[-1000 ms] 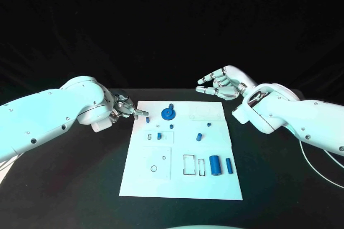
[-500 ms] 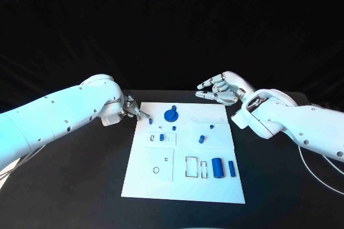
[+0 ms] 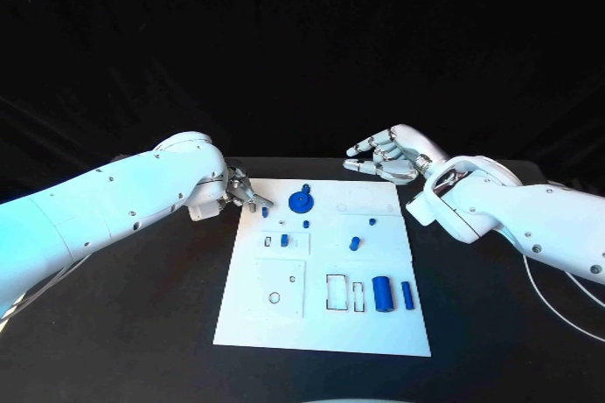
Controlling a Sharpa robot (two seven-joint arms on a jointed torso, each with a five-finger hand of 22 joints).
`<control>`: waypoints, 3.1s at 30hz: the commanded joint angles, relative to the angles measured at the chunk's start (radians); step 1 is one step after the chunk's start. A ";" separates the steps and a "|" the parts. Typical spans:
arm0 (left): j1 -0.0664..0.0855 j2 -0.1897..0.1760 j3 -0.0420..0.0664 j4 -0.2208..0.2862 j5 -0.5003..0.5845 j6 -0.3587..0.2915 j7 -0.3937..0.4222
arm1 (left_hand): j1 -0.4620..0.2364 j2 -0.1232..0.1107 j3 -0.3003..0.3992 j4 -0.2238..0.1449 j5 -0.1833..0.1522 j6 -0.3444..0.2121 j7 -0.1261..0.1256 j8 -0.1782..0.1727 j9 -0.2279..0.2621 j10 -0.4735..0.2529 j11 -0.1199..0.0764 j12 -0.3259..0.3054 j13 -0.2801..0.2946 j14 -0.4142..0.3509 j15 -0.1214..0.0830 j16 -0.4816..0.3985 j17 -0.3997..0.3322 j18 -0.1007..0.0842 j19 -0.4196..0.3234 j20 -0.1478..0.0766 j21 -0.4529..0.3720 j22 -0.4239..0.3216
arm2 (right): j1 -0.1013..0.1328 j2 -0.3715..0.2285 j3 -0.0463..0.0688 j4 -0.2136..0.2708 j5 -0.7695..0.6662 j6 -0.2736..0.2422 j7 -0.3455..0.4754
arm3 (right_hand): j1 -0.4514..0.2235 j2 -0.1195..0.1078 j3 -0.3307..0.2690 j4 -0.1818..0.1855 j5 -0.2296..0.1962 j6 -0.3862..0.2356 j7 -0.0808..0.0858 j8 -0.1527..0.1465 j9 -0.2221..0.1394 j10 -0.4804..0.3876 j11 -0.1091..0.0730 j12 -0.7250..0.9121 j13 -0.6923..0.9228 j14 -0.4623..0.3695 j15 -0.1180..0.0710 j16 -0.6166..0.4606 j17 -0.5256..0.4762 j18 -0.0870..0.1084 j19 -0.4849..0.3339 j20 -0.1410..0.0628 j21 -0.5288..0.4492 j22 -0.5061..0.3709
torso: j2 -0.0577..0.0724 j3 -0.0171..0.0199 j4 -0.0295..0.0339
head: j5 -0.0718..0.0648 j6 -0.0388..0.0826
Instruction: Assemble the parts on the task board
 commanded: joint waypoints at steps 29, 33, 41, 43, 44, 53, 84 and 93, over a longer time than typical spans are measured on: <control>-0.006 0.045 -0.003 -0.053 0.012 0.023 0.021 | 0.096 0.031 0.035 -0.021 0.008 0.010 -0.004 -0.001 -0.028 0.011 -0.004 0.005 -0.003 0.105 -0.001 0.003 0.263 -0.002 0.013 -0.006 0.012 0.012 | -0.001 0.004 0.000 -0.002 0.001 0.013 0.007 | 0.005 0.004 -0.005 -0.003 0.005 0.005 0.000 0.001 0.002 -0.007 -0.001 -0.002 -0.001 0.063 0.003 -0.006 0.072 0.006 -0.004 0.000 -0.004 -0.001 | 0.000 -0.0003 0.0003 | -0.003 -0.003; -0.008 0.048 -0.003 -0.057 0.012 0.022 0.021 | 0.094 0.030 0.035 -0.018 0.006 0.011 -0.004 -0.001 -0.029 0.011 -0.003 0.006 -0.002 0.105 -0.001 0.003 0.263 -0.003 0.013 -0.006 0.013 0.013 | -0.001 0.005 0.000 -0.002 0.001 0.014 0.007 | 0.007 0.006 -0.005 -0.003 0.006 0.005 0.000 0.001 0.002 -0.007 -0.001 -0.001 -0.001 0.063 0.003 -0.006 0.072 0.006 -0.003 0.000 -0.004 0.000 | -0.001 0.0001 0.0008 | -0.004 -0.005; -0.008 0.054 -0.004 -0.065 0.012 0.032 0.019 | 0.093 0.030 0.035 -0.016 0.006 0.012 -0.004 0.000 -0.029 0.012 -0.003 0.007 -0.001 0.105 -0.001 0.003 0.263 -0.003 0.014 -0.006 0.014 0.014 | -0.001 0.006 0.000 -0.002 0.001 0.016 0.006 | 0.008 0.006 -0.005 -0.003 0.006 0.005 0.000 0.001 0.002 -0.007 -0.001 0.000 0.000 0.063 0.003 -0.006 0.072 0.006 -0.003 0.000 -0.003 0.000 | -0.001 0.0001 0.0017 | -0.004 -0.004; -0.008 0.055 -0.004 -0.068 0.012 0.035 0.019 | 0.096 0.032 0.037 -0.015 0.006 0.013 -0.004 0.000 -0.030 0.012 -0.004 0.006 -0.002 0.105 -0.001 0.003 0.263 -0.003 0.014 -0.006 0.014 0.014 | -0.001 0.006 0.000 -0.002 0.001 0.016 0.006 | 0.008 0.006 -0.005 -0.003 0.006 0.005 0.000 0.001 0.002 -0.007 -0.001 0.000 0.000 0.063 0.003 -0.006 0.072 0.006 -0.003 0.000 -0.003 0.000 | -0.001 0.0000 0.0012 | -0.004 -0.004; -0.008 0.055 -0.004 -0.069 0.012 0.035 0.020 | 0.099 0.034 0.040 -0.015 0.006 0.013 -0.005 0.000 -0.031 0.012 -0.004 0.006 -0.003 0.105 -0.001 0.003 0.263 -0.003 0.014 -0.006 0.014 0.014 | -0.001 0.006 0.000 -0.002 0.001 0.016 0.006 | 0.008 0.006 -0.005 -0.003 0.006 0.005 0.000 0.001 0.002 -0.007 -0.001 0.000 0.000 0.063 0.003 -0.006 0.072 0.006 -0.003 0.000 -0.003 0.000 | -0.001 0.0000 0.0011 | -0.004 -0.004; -0.008 0.063 -0.004 -0.079 0.017 0.031 0.025 | 0.146 0.055 0.081 -0.028 0.006 0.010 -0.009 0.000 -0.040 0.011 -0.007 0.006 -0.005 0.105 -0.004 0.003 0.263 -0.003 0.015 -0.008 0.014 0.017 | -0.001 0.008 0.000 -0.003 0.001 0.021 0.005 | 0.008 0.007 -0.006 -0.003 0.005 0.005 0.000 0.001 0.002 -0.007 -0.001 0.000 0.000 0.063 0.003 -0.006 0.072 0.006 -0.004 0.000 -0.004 -0.001 | -0.001 -0.0003 0.0011 | -0.005 -0.005; -0.009 0.055 -0.004 -0.070 0.018 0.022 0.035 | 0.165 -0.109 0.709 -0.215 0.066 -0.029 0.002 0.060 -0.029 0.018 -0.002 -0.017 -0.032 0.105 -0.001 0.003 0.263 -0.004 0.018 -0.005 0.012 0.032 | -0.001 0.006 0.000 -0.002 0.001 0.016 -0.010 | 0.030 0.023 -0.005 -0.010 0.013 0.005 0.000 0.001 0.003 -0.007 -0.002 0.001 -0.001 0.064 0.002 -0.006 0.073 0.006 -0.002 0.000 -0.004 0.001 | -0.003 -0.0007 0.0028 | -0.011 -0.012; -0.009 -0.007 -0.005 0.023 0.060 -0.054 0.062 | 0.138 -0.118 0.739 -0.235 0.067 -0.029 0.000 0.075 -0.023 0.027 -0.005 -0.008 -0.025 0.105 -0.002 0.003 0.263 -0.005 0.021 -0.008 0.016 0.038 | -0.001 0.003 0.000 -0.002 0.001 0.017 -0.013 | 0.033 0.024 -0.006 -0.010 0.018 0.005 0.000 0.000 0.003 -0.007 -0.002 0.000 -0.002 0.064 0.002 -0.007 0.073 0.006 -0.003 0.000 -0.004 0.000 | -0.004 -0.0003 0.0043 | -0.016 -0.012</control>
